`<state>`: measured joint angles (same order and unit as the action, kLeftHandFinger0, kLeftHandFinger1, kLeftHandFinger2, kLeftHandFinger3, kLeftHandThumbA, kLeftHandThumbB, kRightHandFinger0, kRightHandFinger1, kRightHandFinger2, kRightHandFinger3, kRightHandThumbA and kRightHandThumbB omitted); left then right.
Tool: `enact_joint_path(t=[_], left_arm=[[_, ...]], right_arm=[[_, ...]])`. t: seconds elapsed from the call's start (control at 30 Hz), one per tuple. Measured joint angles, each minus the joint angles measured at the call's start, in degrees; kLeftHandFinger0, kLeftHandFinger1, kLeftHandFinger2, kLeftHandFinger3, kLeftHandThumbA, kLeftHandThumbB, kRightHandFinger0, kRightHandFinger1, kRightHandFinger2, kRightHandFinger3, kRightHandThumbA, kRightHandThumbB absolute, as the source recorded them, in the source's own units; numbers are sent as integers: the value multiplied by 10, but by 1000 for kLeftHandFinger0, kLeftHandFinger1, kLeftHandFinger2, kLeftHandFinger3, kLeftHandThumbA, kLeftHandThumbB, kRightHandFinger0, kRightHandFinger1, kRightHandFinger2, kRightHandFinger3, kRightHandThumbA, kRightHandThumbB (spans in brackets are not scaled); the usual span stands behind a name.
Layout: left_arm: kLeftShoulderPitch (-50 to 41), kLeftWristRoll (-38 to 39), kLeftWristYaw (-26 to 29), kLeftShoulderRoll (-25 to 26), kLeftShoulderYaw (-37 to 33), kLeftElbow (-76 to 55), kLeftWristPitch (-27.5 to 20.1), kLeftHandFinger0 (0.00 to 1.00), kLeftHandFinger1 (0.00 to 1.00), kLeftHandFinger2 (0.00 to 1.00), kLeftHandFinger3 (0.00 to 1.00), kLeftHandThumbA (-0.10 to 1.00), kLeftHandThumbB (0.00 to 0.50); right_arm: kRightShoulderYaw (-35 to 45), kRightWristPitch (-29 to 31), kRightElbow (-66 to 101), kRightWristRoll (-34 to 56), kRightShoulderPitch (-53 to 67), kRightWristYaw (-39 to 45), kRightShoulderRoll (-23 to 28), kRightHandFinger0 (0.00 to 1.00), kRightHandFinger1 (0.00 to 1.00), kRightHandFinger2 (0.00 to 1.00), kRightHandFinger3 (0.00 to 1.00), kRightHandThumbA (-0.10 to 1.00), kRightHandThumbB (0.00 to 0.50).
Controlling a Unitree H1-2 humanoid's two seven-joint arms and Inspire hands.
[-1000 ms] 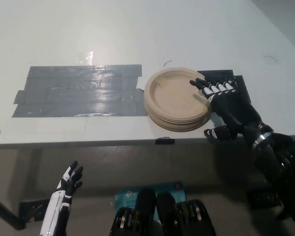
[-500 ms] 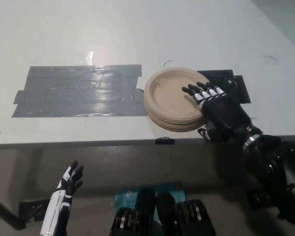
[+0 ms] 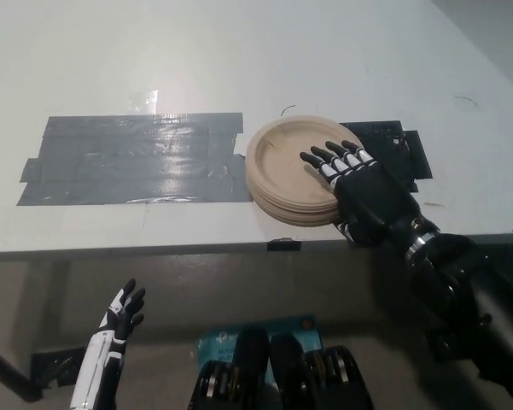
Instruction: A stack of plates is kept in the middle of the desk close to the robot and the robot grabs the stack with its right hand, picks it up and hands it to a person.
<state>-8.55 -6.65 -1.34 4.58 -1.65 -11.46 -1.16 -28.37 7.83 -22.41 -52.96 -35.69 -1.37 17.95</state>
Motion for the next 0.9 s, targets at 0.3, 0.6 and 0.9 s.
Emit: enact_joint_path(t=[0.3, 0.6, 0.9], left_arm=[[0, 0, 0, 0, 0, 2, 2, 1000, 1000, 1000, 1000, 1000, 0], [0, 0, 0, 0, 0, 2, 4, 1000, 1000, 1000, 1000, 1000, 0], [0, 0, -1, 1, 0, 2, 4, 1000, 1000, 1000, 1000, 1000, 0]], right_arm=[[-64, 10, -123, -45, -47, -112, -7, 0, 0, 140, 312, -72, 363], [-130, 5, -262, -91, -101, -273, -40, 0, 0, 113, 311, -100, 323], [-156, 9, -319, -102, -112, -404, -49, 0, 0, 3, 134, -100, 340]])
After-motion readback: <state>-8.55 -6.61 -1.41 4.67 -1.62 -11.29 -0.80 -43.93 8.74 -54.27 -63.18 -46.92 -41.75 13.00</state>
